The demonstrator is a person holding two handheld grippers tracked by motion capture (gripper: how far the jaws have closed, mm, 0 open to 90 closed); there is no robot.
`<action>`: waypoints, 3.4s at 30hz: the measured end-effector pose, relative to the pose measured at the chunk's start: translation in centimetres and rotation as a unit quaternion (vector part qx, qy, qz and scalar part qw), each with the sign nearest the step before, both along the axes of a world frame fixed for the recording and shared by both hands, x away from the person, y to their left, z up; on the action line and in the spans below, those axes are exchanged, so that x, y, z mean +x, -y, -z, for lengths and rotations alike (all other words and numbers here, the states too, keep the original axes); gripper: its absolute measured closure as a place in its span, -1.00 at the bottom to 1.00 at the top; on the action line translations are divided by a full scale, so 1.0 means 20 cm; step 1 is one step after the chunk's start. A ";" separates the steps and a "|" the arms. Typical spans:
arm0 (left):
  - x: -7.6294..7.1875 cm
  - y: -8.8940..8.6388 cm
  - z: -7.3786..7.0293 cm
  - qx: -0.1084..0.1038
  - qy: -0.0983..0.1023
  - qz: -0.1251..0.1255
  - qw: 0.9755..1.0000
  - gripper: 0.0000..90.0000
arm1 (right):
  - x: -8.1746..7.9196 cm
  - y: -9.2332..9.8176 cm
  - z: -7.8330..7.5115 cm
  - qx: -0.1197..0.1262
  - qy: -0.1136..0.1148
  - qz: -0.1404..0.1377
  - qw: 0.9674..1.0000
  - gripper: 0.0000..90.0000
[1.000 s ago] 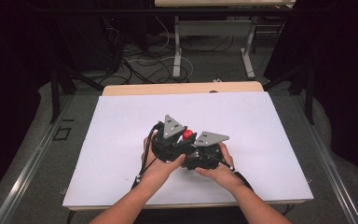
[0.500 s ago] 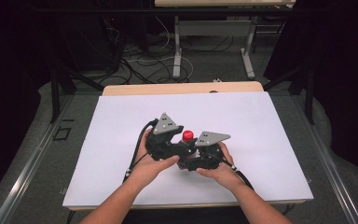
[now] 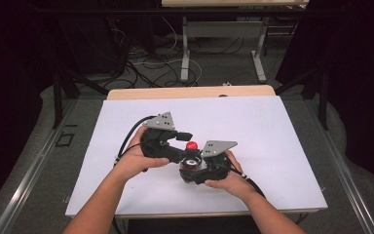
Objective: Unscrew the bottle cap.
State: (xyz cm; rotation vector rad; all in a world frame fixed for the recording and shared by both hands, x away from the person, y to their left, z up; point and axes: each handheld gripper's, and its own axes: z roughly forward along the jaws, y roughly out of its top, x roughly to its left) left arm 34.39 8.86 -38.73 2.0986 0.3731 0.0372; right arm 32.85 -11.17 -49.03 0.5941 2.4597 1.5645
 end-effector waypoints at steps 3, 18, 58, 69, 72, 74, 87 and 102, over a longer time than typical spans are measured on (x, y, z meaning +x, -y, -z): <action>0.01 0.01 0.01 0.008 0.001 0.006 1.000 -0.04 | 0.00 0.00 0.00 -0.001 0.002 -0.007 1.000 -0.34; -0.01 0.03 0.00 0.025 0.014 0.007 1.000 0.36 | -0.01 0.00 0.00 -0.007 -0.003 -0.013 1.000 -0.34; -0.18 0.17 0.04 -0.008 0.047 -0.238 0.970 -0.09 | 0.01 0.02 -0.01 -0.005 0.005 0.086 0.996 -0.34; -0.11 0.02 -0.02 -0.005 0.028 -0.082 0.996 -0.18 | 0.01 0.01 -0.02 0.005 -0.001 0.044 0.999 -0.34; -0.07 -0.02 -0.03 -0.015 0.025 -0.027 0.999 -0.17 | 0.00 0.01 -0.02 0.008 -0.002 0.018 1.000 -0.34; -0.04 -0.04 -0.02 -0.025 0.011 -0.005 1.000 -0.16 | -0.01 0.00 -0.02 0.005 -0.002 -0.001 1.000 -0.34; 0.02 -0.05 0.01 -0.037 -0.023 0.055 0.998 0.18 | -0.03 -0.02 -0.03 -0.001 0.004 -0.039 0.999 -0.34; -0.01 -0.03 0.02 -0.030 -0.001 0.041 0.999 0.35 | -0.03 -0.02 -0.02 -0.002 0.009 -0.037 0.999 -0.34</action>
